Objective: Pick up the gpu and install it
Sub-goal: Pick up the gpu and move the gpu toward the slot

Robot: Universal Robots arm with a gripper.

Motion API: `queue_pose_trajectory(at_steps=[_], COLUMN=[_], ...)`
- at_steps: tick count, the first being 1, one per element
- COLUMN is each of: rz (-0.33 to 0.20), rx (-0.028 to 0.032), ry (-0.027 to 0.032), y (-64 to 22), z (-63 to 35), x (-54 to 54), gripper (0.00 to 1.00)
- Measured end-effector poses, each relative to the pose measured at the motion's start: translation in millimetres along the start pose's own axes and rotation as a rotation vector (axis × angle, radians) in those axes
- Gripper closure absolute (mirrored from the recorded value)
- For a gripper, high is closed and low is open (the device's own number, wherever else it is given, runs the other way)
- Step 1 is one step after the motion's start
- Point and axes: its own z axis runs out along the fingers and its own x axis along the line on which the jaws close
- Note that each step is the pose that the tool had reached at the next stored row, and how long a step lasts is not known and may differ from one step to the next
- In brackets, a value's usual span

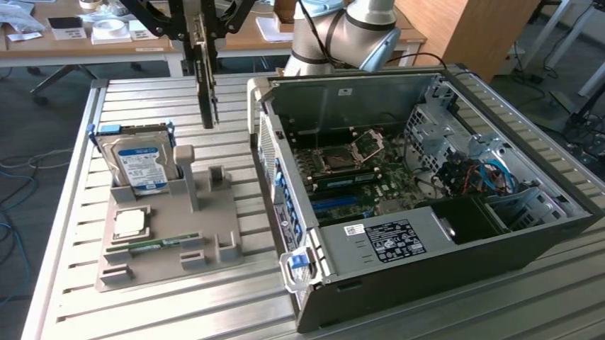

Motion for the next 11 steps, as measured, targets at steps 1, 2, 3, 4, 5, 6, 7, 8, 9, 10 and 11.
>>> queue_pose_trajectory(at_steps=[1,2,3,4,5,6,7,8,9,10,11], rz=[0.0,0.0,0.0,0.0,0.0,0.0,0.0,0.0,0.0,0.0,0.0], rx=[0.0,0.0001,0.0001,0.0,0.0,0.0,0.0,0.0,0.0,0.0,0.0], ry=[0.0,0.0,0.0001,0.0,0.0,0.0,0.0,0.0,0.0,0.0,0.0], y=[0.0,0.0,0.0,0.0,0.0,0.0,0.0,0.0,0.0,0.0,0.0], z=[0.0,0.0,0.0,0.0,0.0,0.0,0.0,0.0,0.0,0.0,0.0], x=[0.0,0.0,0.0,0.0,0.0,0.0,0.0,0.0,0.0,0.0,0.0], gripper=[0.73,0.73,0.73,0.73,0.73,0.73,0.73,0.73,0.73,0.73,0.73])
